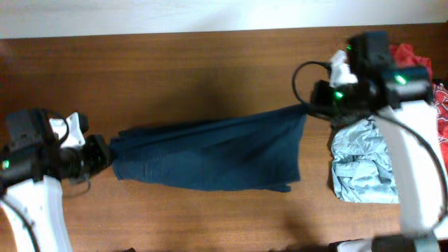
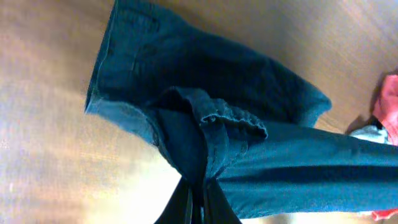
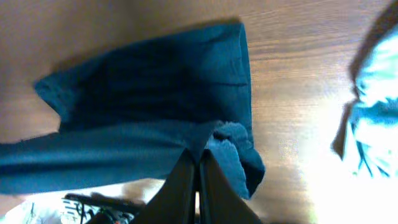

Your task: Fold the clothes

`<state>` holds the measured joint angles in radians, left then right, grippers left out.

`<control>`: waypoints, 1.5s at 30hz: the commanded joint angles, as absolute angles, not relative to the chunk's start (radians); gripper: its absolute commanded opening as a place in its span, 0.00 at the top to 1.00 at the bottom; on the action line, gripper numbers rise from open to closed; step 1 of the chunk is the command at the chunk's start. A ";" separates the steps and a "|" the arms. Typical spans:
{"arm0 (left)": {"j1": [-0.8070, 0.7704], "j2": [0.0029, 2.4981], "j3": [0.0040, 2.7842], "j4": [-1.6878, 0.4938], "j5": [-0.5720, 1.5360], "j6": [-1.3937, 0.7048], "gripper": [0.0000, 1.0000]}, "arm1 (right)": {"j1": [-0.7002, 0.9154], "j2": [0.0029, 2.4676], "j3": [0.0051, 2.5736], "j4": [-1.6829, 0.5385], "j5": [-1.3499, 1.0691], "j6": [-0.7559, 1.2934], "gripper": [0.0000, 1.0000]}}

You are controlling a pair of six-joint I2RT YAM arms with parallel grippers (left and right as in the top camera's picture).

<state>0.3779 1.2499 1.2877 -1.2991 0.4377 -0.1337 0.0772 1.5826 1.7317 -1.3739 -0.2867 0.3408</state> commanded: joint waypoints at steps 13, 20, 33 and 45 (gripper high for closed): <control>0.392 1.554 1.299 -1.024 0.362 -0.130 0.95 | 0.059 1.750 1.739 -1.276 -0.171 0.321 0.96; 0.367 1.555 1.299 -0.942 0.358 -0.130 0.59 | 0.058 1.796 1.739 -1.224 -0.167 0.257 0.69; 0.201 1.560 1.298 -0.886 0.419 0.055 0.97 | 0.148 1.791 1.738 -1.232 -0.208 0.100 0.63; -0.046 1.809 1.297 -0.743 0.138 0.111 1.00 | 0.358 1.941 1.547 -0.976 -0.226 0.067 0.96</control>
